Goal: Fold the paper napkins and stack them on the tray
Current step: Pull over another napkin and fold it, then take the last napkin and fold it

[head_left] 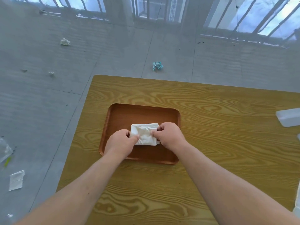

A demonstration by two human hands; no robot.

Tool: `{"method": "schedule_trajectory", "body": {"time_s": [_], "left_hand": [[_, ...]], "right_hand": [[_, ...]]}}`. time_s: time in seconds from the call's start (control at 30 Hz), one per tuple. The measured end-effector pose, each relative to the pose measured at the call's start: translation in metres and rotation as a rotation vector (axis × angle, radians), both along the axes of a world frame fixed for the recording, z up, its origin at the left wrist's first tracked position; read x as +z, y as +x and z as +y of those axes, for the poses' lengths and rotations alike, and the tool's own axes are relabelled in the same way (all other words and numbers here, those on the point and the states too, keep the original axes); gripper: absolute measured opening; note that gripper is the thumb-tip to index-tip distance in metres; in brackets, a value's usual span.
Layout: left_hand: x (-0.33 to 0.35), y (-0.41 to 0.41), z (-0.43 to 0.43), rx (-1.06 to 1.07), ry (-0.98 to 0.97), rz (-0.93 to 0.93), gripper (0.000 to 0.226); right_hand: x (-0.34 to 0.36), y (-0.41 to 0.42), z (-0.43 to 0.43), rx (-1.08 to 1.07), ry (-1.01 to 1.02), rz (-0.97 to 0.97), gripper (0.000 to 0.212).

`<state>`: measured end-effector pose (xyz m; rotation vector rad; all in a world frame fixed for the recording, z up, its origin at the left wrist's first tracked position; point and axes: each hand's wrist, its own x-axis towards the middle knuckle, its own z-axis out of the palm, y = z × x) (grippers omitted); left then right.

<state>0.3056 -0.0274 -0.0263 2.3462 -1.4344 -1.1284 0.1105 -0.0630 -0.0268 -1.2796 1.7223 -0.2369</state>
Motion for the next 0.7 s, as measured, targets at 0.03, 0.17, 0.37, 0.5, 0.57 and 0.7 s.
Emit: {"method": "schedule_trajectory", "body": {"time_s": [0.03, 0.17, 0.37, 0.5, 0.57, 0.7], "left_hand": [[0.0, 0.0, 0.001, -0.022, 0.006, -0.059, 0.036], [0.004, -0.011, 0.011, -0.117, -0.146, -0.319, 0.067], [0.006, -0.065, 0.036, -0.706, -0.436, -0.378, 0.095], [0.0, -0.117, 0.044, -1.0, -0.372, -0.419, 0.093], [-0.005, -0.145, 0.047, -1.107, -0.362, -0.425, 0.094], [-0.016, -0.198, 0.051, -1.259, -0.324, -0.414, 0.097]], "right_hand": [[0.0, 0.002, 0.002, 0.038, -0.04, 0.062, 0.026], [0.003, -0.002, 0.02, 0.111, -0.442, 0.314, 0.043], [-0.009, -0.066, 0.082, 0.263, -0.487, 0.431, 0.085], [-0.016, -0.153, 0.131, 0.217, -0.374, 0.541, 0.083], [-0.014, -0.199, 0.155, 0.079, -0.319, 0.569, 0.08], [-0.007, -0.275, 0.198, -0.238, -0.187, 0.639, 0.081]]}}
